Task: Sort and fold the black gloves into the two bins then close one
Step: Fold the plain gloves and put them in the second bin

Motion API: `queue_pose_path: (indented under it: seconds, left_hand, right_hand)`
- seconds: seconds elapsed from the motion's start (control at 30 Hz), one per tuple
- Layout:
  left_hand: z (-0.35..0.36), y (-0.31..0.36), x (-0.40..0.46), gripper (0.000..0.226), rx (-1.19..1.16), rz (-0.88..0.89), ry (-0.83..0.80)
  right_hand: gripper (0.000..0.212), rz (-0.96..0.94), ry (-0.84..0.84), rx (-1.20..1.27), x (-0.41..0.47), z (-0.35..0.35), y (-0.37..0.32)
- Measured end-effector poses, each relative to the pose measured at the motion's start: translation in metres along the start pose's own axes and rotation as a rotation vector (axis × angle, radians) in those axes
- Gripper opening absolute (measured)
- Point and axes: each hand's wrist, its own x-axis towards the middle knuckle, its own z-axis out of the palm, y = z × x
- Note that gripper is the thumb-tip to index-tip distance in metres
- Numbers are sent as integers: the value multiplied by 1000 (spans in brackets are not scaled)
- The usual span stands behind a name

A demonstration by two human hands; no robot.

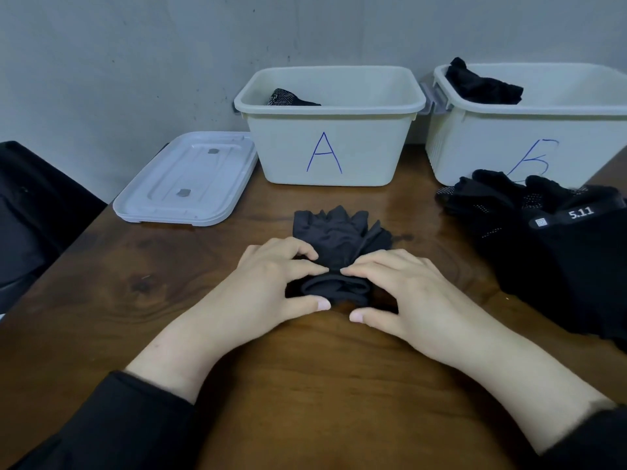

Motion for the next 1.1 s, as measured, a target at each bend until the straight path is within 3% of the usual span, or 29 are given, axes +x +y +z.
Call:
queue_pose_path:
  seconds: [0.17,0.3,0.4,0.47,0.5,0.67,0.77,0.87,0.9,1.0,1.1]
  left_hand:
    - [0,8,0,63,9,9,-13]
    - [1,8,-2,30,-17,53,133]
    - [1,14,-5,48,-152,-52,160]
    - [0,16,-5,55,-202,-92,135]
    - [-1,17,-5,53,-249,-103,133]
    - [-1,21,-2,22,-505,-200,184]
    - [1,20,2,39,-423,-266,272]
    - [7,14,7,27,-306,-318,325]
    - [8,13,7,20,-283,-327,349]
    - [8,7,8,39,-220,-228,336]
    - [8,5,10,28,-174,-97,281]
  right_hand:
    - [35,-17,170,-60,6,6,-1]
    - [19,56,269,153,0,0,-2]
    - [43,129,138,273,-9,-12,1]
    - [61,145,82,226,-11,-14,0]
    - [60,144,94,202,-10,-14,-1]
    - [28,128,250,334,7,-7,1]
    - [38,176,286,345,16,-2,4]
    - [53,197,263,227,23,4,6]
    - [52,179,264,179,25,5,6]
    - [42,66,272,87,28,9,5]
    - [30,41,226,119,32,11,9]
